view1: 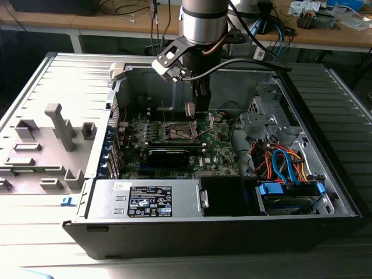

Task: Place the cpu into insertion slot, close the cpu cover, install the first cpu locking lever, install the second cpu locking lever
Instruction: 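Place the cpu into insertion slot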

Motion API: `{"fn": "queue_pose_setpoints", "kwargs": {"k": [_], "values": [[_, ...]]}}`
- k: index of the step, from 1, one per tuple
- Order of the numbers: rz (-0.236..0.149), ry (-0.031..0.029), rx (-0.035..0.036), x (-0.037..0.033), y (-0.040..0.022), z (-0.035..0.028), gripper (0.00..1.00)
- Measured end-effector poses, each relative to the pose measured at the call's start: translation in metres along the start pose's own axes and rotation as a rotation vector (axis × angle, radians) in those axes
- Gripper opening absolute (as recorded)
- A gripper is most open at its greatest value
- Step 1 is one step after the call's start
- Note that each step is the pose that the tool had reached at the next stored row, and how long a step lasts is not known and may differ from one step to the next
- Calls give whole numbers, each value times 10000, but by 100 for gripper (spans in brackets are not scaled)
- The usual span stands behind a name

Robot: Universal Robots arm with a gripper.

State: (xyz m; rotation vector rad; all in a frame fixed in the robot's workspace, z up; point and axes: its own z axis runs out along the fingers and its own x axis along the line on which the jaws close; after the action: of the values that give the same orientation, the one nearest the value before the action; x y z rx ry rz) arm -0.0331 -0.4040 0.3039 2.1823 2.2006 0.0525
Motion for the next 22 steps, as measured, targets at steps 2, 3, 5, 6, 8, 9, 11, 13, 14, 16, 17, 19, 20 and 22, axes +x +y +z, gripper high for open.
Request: {"fn": "queue_pose_setpoints", "kwargs": {"k": [2, 3, 5, 6, 8, 9, 11, 13, 14, 16, 17, 19, 20, 22], "values": [[-1, -2, 0, 0, -10, 113, 55], [-1, -1, 1, 1, -10, 113, 55], [0, -2, 1, 1, -10, 114, 55], [-1, -1, 0, 1, -10, 115, 55], [0, -1, 0, 1, -15, 215, 55], [0, -1, 0, 1, -15, 216, 55], [0, -2, 1, 1, -17, 219, 55], [0, -2, 1, 1, -19, 220, 55], [2, -1, 0, 1, -22, 220, 55], [0, -1, 0, 1, -25, 220, 55], [1, -1, 0, 2, -28, 220, 55], [1, 0, -1, 5, -33, 222, 55], [0, -1, 0, 7, -37, 221, 55], [0, -1, 0, 9, -43, 222, 55]]}}
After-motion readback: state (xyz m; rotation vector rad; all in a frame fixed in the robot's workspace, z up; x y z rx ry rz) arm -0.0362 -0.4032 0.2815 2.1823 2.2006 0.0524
